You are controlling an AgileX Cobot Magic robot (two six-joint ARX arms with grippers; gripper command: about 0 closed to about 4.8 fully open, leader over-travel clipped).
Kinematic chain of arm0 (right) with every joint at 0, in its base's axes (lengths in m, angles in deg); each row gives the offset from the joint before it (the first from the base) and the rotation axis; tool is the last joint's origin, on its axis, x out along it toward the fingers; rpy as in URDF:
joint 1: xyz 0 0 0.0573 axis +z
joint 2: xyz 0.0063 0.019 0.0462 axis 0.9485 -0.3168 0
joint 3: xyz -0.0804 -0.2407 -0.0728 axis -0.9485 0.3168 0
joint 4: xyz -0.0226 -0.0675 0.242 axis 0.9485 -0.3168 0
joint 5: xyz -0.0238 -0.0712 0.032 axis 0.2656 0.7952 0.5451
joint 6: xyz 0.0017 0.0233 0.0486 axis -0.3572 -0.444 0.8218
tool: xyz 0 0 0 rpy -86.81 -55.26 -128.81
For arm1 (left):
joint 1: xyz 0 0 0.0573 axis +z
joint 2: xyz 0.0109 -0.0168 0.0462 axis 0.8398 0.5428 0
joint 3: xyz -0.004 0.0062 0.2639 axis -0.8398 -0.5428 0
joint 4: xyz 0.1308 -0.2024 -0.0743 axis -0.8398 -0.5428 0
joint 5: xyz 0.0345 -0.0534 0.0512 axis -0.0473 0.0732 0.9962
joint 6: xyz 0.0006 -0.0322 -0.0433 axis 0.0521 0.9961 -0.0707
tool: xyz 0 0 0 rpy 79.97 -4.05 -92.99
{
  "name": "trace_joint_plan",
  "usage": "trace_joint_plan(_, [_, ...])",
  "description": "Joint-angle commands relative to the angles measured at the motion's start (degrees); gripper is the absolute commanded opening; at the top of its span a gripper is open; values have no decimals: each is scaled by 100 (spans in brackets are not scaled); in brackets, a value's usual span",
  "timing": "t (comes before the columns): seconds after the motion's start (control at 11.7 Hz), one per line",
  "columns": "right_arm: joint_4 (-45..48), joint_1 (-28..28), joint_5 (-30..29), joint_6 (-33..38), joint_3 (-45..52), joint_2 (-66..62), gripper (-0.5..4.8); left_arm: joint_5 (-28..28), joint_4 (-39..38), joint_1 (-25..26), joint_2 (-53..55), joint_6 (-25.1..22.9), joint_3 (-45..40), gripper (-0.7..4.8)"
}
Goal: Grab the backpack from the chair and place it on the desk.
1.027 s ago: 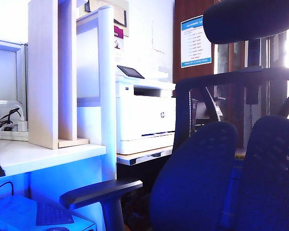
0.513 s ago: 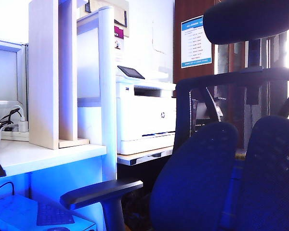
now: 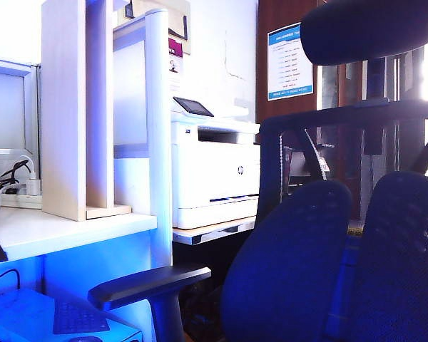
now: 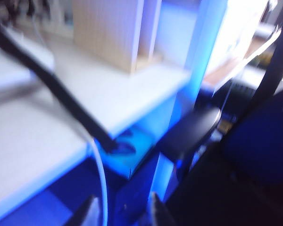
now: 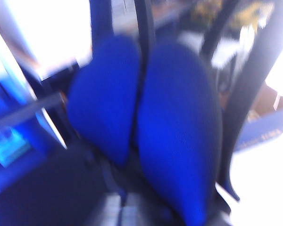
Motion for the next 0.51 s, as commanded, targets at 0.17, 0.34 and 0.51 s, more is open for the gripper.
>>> trace_joint_plan(0.17, [-472, -4, 796, -175, 306, 59, -7, 223, 63, -2, 0, -417, -120, -6])
trace_joint_plan(0.34, [-522, -2, 892, -203, 297, 52, -7, 382, 44, -4, 2, -501, -120, -6])
trace_joint_plan(0.51, [-525, -2, 879, -203, 297, 52, -7, 352, 39, -9, 295, -444, -120, -6])
